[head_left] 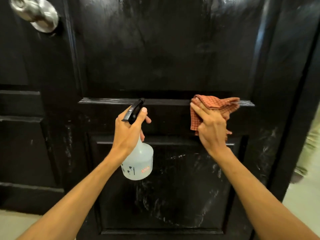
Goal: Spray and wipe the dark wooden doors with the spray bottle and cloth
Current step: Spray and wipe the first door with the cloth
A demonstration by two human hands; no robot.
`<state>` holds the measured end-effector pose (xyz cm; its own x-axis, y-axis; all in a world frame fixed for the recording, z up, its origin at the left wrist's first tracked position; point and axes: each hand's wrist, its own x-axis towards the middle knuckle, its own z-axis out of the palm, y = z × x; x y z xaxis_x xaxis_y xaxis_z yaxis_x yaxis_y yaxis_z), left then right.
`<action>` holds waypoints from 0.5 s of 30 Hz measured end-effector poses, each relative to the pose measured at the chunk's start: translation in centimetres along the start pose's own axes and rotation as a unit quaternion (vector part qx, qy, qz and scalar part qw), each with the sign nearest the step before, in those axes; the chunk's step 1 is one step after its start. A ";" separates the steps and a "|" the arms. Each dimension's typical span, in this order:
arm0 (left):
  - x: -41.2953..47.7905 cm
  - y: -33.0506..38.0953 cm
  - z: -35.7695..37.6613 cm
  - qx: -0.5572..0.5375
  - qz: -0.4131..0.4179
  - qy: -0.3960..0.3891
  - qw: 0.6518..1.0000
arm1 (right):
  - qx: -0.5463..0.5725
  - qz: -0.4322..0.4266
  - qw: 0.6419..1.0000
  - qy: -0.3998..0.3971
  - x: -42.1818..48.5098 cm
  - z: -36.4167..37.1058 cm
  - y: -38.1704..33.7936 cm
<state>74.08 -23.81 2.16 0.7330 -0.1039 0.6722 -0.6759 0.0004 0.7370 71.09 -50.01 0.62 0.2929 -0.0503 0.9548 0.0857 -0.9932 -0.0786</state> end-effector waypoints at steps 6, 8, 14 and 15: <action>0.0 0.9 4.6 -0.018 -0.001 -0.031 0.999 | 0.020 -0.091 0.994 -0.064 0.8 1.1 -1.9; 0.1 1.3 5.8 -0.021 0.001 -0.040 0.999 | 0.016 -0.057 0.997 -0.041 0.3 -0.6 2.2; -0.2 1.9 10.1 -0.036 0.004 -0.077 0.996 | 0.012 0.088 0.992 0.086 -0.3 -4.1 7.4; -0.4 2.1 10.9 -0.039 0.003 -0.085 0.996 | 0.020 0.072 0.994 0.081 -0.1 -3.6 6.5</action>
<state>71.57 -34.61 2.67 0.7017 -0.2699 0.6594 -0.6666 0.0780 0.7413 68.17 -56.88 1.01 0.1480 -0.2119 0.9660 0.0931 -0.9695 -0.2269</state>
